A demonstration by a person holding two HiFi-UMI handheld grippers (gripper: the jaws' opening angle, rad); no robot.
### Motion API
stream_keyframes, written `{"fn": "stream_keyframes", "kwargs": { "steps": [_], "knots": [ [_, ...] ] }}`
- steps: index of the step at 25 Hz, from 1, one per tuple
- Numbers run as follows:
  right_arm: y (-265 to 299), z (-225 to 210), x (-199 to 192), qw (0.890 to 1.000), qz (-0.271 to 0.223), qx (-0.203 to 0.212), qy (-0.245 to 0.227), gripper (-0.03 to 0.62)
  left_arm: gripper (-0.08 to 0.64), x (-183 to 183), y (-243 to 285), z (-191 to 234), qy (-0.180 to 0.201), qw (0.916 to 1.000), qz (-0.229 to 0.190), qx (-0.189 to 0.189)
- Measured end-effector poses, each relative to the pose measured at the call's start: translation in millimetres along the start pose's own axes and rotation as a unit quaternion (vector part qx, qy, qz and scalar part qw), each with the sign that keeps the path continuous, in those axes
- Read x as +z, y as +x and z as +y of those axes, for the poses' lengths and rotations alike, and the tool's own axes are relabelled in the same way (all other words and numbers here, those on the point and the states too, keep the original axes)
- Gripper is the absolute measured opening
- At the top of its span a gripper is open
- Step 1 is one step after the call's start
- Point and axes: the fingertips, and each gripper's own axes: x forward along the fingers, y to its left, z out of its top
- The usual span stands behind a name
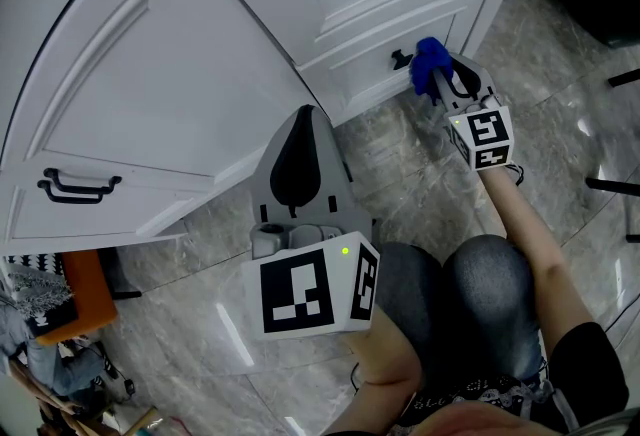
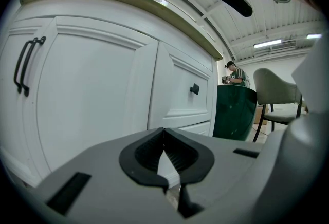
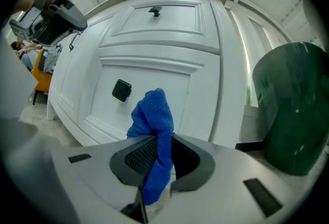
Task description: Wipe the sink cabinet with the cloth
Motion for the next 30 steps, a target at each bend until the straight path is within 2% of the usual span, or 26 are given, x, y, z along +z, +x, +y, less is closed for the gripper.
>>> {"fn": "stream_keyframes", "kwargs": {
  "steps": [3,6,12,18,27,30],
  "knots": [
    [-1.3,-14.6,-3.1,1.0,0.004,-0.017,0.009,0.077,0.005,0.4,0.4,-1.8,0.001,1.0,0.0,-0.001],
    [-1.1,-16.3,-3.6,1.0,0.002,-0.017,0.005,0.077,0.006,0.5,0.8,-3.4,0.004,1.0,0.0,-0.001],
    [-4.3,-22.0,-4.2,0.999,0.004,-0.02,-0.03,0.077,0.006,1.6,-0.3,-3.7,0.007,1.0,0.001,0.002],
    [-6.1,-24.6,-5.9,1.0,0.003,-0.02,-0.019,0.077,0.006,0.4,1.5,-4.2,0.008,1.0,0.003,0.001],
    [-10.2,-28.8,-5.6,1.0,0.005,-0.025,0.007,0.077,0.005,-2.7,4.8,-1.8,0.003,1.0,0.005,0.001],
    [-17.8,-53.9,-17.8,0.996,0.014,-0.067,0.064,0.077,0.006,-4.0,6.5,-0.5,0.002,1.0,0.006,0.001]
  ]
}}
